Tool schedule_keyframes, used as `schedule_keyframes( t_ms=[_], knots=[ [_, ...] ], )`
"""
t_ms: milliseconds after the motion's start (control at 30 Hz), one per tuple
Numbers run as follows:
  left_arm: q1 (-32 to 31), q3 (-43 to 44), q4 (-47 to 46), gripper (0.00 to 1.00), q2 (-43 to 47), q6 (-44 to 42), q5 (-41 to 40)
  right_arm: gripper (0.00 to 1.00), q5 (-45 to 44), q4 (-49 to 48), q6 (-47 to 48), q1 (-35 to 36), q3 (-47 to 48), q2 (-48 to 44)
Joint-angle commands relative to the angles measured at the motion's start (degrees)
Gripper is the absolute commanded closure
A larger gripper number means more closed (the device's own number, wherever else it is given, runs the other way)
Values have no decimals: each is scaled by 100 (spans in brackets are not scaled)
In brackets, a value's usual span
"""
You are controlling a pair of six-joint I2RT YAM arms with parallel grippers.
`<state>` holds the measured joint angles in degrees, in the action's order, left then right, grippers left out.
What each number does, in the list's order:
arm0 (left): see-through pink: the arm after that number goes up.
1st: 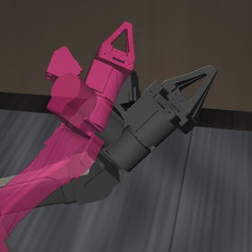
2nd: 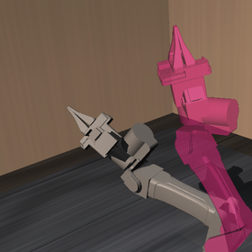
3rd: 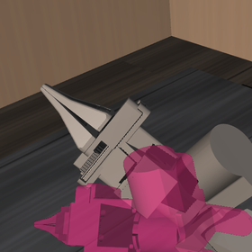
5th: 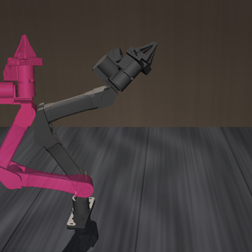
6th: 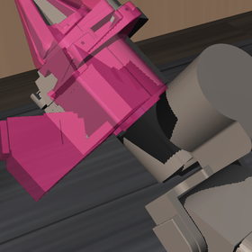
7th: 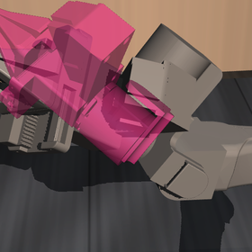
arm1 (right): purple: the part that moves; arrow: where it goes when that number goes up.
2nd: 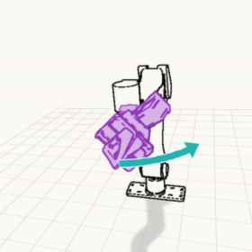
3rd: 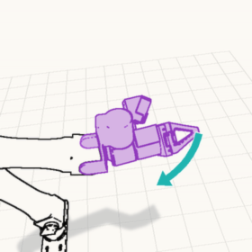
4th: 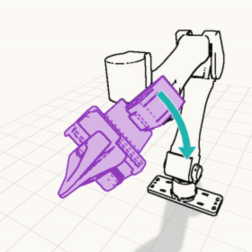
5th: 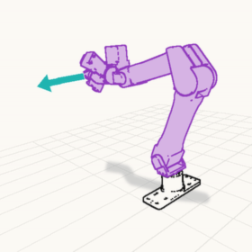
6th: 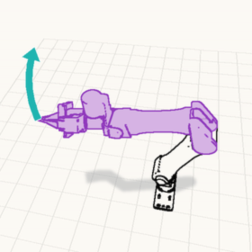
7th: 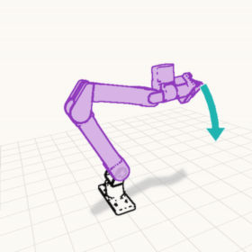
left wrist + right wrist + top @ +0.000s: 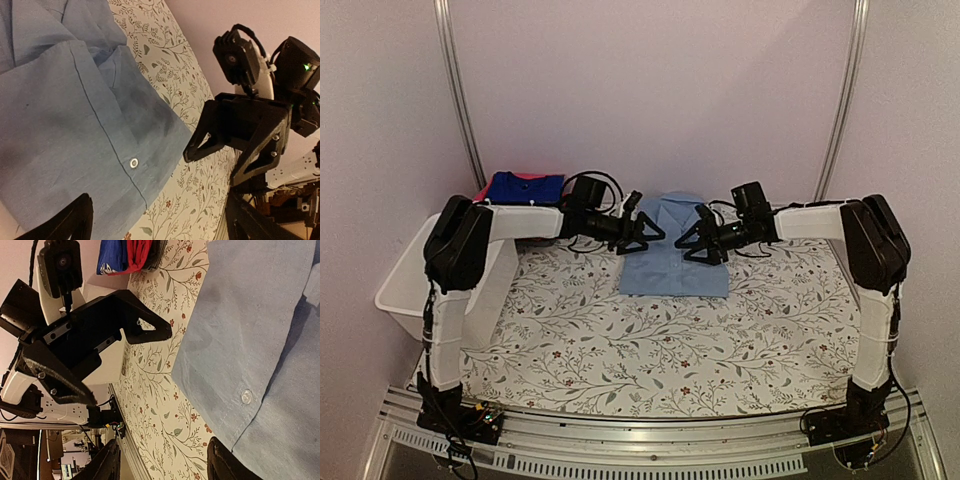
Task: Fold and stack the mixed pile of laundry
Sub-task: Adjust the rectangle-folded shirt at the center of the board, then adjust the 2/3-rectangle-folded shirt at the center of the board.
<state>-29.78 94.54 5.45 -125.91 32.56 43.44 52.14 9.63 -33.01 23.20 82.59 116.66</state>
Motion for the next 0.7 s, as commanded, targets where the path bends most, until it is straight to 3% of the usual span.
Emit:
schedule_keyframes(
  t_ms=[0, 267, 500, 667],
  knots=[
    [-241, -11, -987, 6, -489, 701, 575, 42, 582, -1385, -1035, -23, -425, 539],
    [-265, -1074, -1839, 3, -853, 1375, 723, 40, 588, -2420, -1746, -61, -1829, 1024],
    [-290, -3012, -2589, 1, -14, 1597, 634, 39, 598, -2737, -1915, -59, -3089, 655],
    [-290, -3503, -2243, 0, 836, 1179, 449, 37, 834, -2536, -1599, -46, -3351, -253]
  ],
)
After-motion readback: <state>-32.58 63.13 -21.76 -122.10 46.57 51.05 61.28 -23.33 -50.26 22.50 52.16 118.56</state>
